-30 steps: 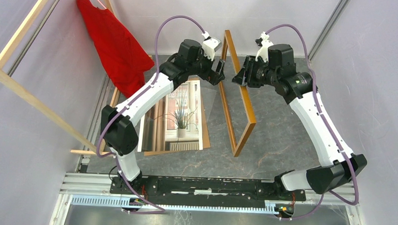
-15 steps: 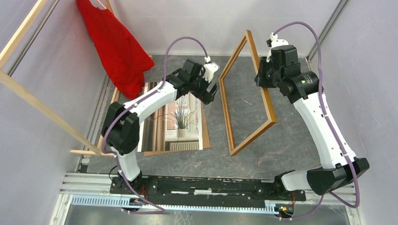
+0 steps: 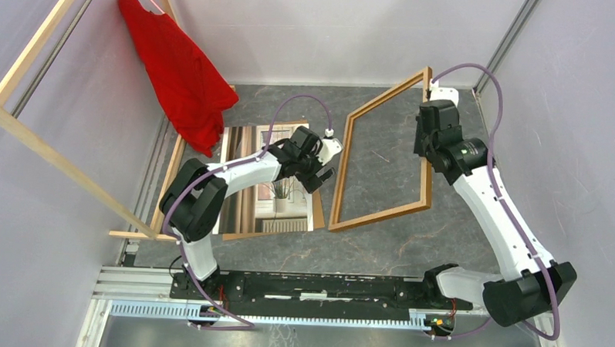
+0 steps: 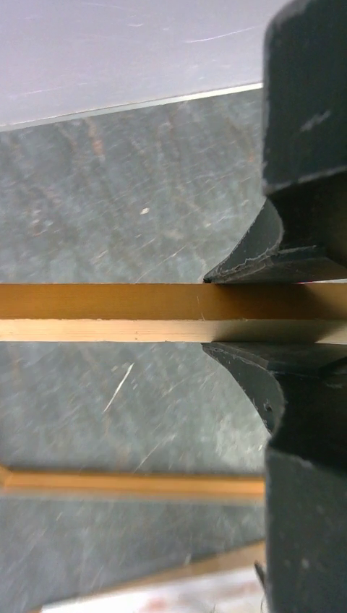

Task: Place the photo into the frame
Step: Turn over the photo frame at the center of the board.

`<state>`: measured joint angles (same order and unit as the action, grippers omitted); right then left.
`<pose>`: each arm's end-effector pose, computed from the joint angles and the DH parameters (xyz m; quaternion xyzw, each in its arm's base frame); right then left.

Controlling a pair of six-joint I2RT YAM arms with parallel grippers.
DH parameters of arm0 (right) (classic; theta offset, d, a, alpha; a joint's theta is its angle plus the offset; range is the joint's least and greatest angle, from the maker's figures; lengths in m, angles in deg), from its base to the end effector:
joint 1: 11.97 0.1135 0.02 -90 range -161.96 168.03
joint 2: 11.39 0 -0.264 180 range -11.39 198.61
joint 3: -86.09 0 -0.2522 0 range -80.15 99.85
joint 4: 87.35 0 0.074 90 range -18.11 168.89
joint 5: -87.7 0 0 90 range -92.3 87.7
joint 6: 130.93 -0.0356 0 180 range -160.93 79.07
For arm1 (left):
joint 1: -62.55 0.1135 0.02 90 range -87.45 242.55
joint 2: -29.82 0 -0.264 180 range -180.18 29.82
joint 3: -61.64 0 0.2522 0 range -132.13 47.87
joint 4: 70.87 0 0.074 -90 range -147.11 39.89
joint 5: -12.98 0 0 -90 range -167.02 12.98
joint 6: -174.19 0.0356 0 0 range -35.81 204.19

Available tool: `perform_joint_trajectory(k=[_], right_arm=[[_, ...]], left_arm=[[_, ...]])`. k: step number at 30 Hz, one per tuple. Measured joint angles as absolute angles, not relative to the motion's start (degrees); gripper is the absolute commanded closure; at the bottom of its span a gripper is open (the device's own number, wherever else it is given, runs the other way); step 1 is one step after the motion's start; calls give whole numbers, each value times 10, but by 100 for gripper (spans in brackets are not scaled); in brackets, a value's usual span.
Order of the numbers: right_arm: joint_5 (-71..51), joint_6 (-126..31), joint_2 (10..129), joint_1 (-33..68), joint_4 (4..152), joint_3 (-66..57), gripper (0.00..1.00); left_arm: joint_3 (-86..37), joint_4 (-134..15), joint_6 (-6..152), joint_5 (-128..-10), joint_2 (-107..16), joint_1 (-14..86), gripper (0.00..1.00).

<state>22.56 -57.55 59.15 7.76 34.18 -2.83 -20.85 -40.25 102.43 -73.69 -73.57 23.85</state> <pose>0.2423 0.0710 0.3856 0.0706 0.8797 -0.0501 0.4676 0.2991 -0.2423 0.1946 0.4583 0.8251 -0.0855 0.3193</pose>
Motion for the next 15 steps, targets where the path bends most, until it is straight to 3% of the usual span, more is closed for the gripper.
perform_joint_trajectory(k=[7, 15], right_arm=[[254, -558, 604, 75, 299, -124, 100], [269, -545, 611, 75, 283, -136, 100]], left_arm=[[-195, -443, 1040, -741, -735, 236, 0], [-186, -481, 1070, -781, -736, 223, 0]])
